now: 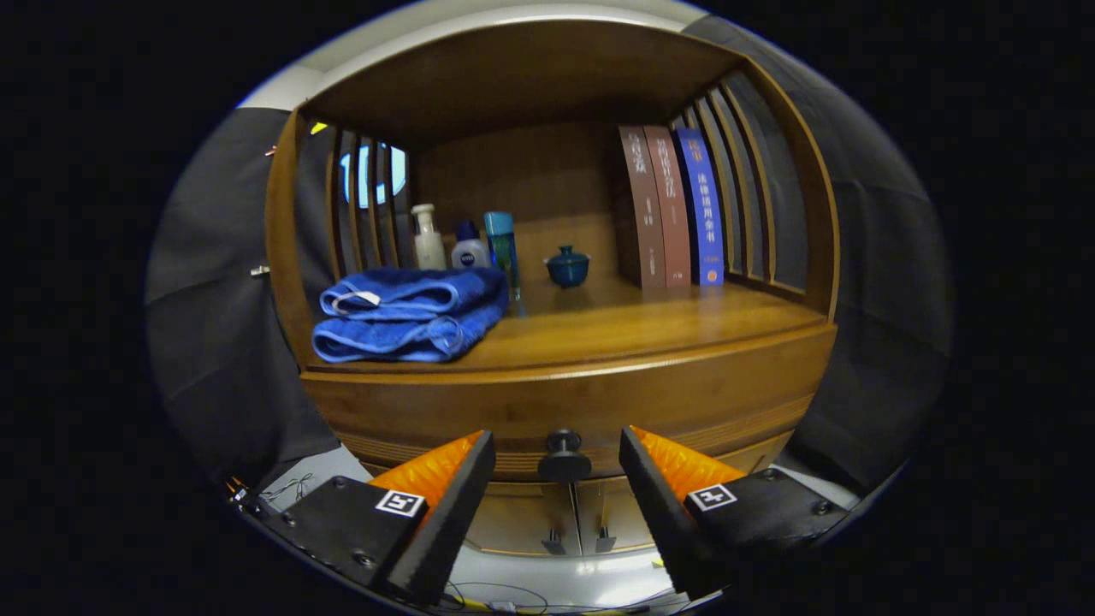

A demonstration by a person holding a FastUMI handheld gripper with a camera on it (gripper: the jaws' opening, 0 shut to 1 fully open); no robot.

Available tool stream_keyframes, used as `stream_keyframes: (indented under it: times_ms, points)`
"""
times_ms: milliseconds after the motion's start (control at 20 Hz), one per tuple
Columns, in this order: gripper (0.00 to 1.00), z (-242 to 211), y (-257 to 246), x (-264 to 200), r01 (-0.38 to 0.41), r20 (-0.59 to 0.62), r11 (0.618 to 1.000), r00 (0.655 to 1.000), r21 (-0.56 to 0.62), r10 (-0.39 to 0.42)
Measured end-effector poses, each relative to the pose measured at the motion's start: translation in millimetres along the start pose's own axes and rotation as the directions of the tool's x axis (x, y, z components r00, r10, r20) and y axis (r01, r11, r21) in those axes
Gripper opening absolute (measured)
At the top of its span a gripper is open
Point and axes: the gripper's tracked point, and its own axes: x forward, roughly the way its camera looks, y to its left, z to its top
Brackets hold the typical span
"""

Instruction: Pull open the drawer, take out the items inside it, and place them on the countertop above the cabinet.

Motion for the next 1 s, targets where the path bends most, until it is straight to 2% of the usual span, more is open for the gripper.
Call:
stream_keyframes:
  times_ms: [150,300,650,750,1000]
  points:
    - [0.95,-17.4,-4.2,12.3,0.006,-0.040,1.000,0.999,-0.007,-0.006]
    - [0.86,-23.3,-5.7,23.4,0.011,-0.055,1.000,0.998,-0.009,-0.011]
    - [0.48,-36.0,-5.7,30.1,0.010,-0.099,1.000,0.995,-0.018,-0.012]
    - [0.41,-35.7,-5.9,29.9,0.011,-0.102,1.000,0.995,-0.019,-0.013]
    - [0.41,-36.8,-4.9,25.8,0.011,-0.115,1.000,0.993,-0.028,-0.014]
